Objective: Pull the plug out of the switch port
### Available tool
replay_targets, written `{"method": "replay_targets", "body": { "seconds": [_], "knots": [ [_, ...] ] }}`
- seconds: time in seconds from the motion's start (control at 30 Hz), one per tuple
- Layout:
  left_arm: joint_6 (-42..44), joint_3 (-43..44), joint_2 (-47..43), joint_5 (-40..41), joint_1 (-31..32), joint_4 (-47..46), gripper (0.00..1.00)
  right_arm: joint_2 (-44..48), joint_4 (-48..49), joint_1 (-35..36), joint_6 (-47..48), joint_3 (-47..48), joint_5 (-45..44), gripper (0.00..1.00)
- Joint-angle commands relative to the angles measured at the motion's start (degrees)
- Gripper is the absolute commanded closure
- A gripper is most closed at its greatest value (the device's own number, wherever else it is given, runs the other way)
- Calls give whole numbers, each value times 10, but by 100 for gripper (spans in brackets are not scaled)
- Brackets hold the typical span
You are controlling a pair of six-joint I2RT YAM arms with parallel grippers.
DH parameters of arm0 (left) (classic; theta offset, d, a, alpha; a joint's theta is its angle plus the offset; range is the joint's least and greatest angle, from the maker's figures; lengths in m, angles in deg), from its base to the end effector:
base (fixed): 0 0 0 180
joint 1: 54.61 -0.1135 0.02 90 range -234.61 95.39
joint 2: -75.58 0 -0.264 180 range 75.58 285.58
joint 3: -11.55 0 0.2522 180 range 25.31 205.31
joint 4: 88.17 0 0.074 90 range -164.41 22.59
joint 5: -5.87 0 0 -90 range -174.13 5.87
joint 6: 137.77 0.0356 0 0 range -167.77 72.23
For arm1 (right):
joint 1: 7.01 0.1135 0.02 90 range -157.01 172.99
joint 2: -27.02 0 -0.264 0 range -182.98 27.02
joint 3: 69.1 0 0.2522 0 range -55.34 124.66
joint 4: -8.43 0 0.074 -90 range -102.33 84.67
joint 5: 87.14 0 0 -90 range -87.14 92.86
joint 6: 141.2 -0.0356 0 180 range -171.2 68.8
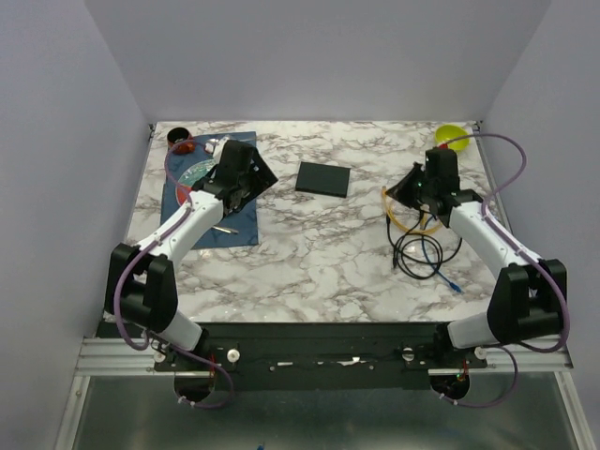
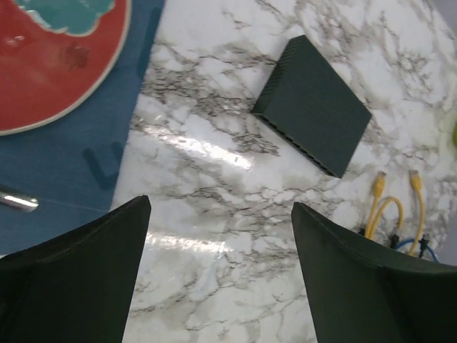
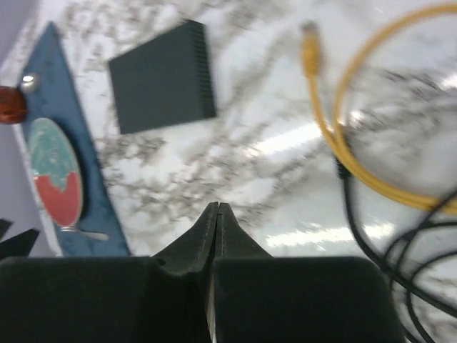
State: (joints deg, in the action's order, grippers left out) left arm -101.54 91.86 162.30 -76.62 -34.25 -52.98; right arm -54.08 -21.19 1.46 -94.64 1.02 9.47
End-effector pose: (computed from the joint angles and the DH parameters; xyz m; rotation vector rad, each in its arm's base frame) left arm 0.3178 -0.1130 0.2763 -0.7399 2.2248 -0.5121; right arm 0.3058 0.0497 0.2551 0.6457 2.2572 0.5943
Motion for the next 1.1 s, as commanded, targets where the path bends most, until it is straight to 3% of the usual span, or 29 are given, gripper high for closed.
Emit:
{"method": "replay_targets", "body": {
  "seconds": [0.0,0.03,0.07,0.17,0.27,0.67,1.07],
  "knots": [
    [39,46,77,-119,1,-87,29,-93,28,22,-1,91,31,93],
    [39,57,98,-132,1,-94,39,-119,29,23,-8,105,40,95],
    [42,84,140,-147,1,-110,65,-139,32,28,-16,132,45,99],
    [52,171,232,-155,-1,-71,100,-215,32,36,-29,168,52,100],
    [61,243,301,-139,-8,-46,100,-273,29,37,-35,204,55,99],
    [35,394,456,-146,-52,-17,100,-436,-32,48,-43,361,92,99],
    [12,366,483,-239,-19,-59,100,-502,-65,58,-45,416,116,99]
  ]
}}
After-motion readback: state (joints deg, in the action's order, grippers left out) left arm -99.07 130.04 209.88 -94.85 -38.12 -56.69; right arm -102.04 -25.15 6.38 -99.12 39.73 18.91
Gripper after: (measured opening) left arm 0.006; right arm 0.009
